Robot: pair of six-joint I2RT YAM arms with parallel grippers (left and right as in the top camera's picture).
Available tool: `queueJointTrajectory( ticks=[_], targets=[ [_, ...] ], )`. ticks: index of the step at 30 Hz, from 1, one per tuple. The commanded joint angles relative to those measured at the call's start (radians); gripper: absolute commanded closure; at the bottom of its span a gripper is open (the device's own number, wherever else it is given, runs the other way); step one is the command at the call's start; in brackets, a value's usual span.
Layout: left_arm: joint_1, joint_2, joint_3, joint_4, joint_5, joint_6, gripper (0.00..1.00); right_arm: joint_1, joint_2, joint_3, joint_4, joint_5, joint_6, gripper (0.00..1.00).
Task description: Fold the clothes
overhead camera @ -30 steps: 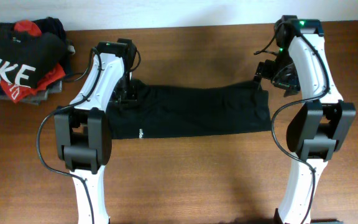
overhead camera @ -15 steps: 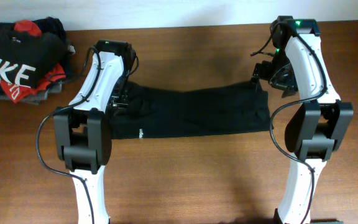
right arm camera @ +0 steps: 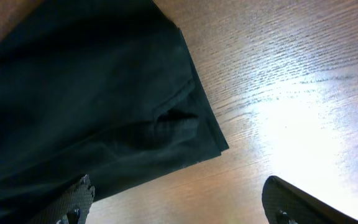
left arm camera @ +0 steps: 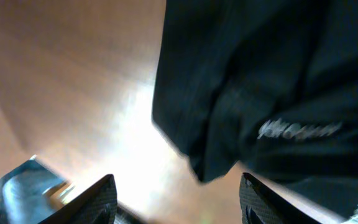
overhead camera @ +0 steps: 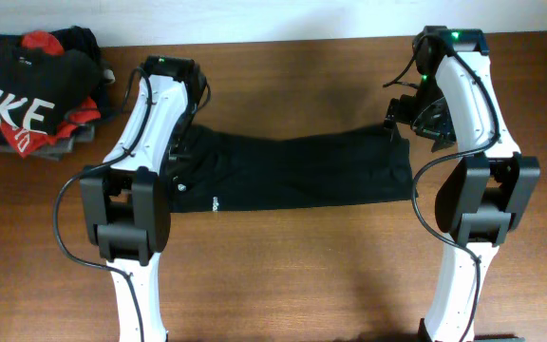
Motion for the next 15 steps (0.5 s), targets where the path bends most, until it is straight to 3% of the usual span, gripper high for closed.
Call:
queueJointTrajectory(
  ticks=[1,3,7,15],
  targets=[
    [-0.017,-0.023,0.047,0.117,0.184,0.126,0.37,0.004,-0.031,0.013,0.016,0.018,0.008,0.09],
    [-0.03,-0.019,0.043,0.182,0.296,0.235,0.36,0.004,-0.031,0.012,0.021,0.016,0.008,0.06],
    [-0.057,-0.017,0.022,0.252,0.322,0.32,0.36,0.004,-0.031,-0.002,0.031,0.016,0.007,0.06],
    [-0.086,-0.015,0.018,0.253,0.321,0.322,0.4,0.004,-0.031,-0.031,0.056,0.016,0.008,0.05]
  ],
)
